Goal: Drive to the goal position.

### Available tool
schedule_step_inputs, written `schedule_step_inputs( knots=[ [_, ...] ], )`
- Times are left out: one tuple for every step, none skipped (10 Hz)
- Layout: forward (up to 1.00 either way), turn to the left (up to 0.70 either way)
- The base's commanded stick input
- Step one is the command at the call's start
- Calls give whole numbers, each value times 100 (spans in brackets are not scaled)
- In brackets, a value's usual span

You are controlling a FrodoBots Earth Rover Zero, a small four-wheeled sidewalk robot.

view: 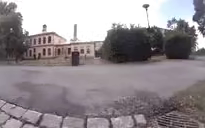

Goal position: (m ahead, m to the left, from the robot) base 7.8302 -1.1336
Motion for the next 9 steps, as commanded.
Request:
schedule_step_inputs(
  knots=[
    [70, 0],
    [70, 0],
    [70, 0],
    [70, 0],
    [70, 0],
    [70, 0],
    [70, 0],
    [70, -12],
    [70, -9]
  ],
)
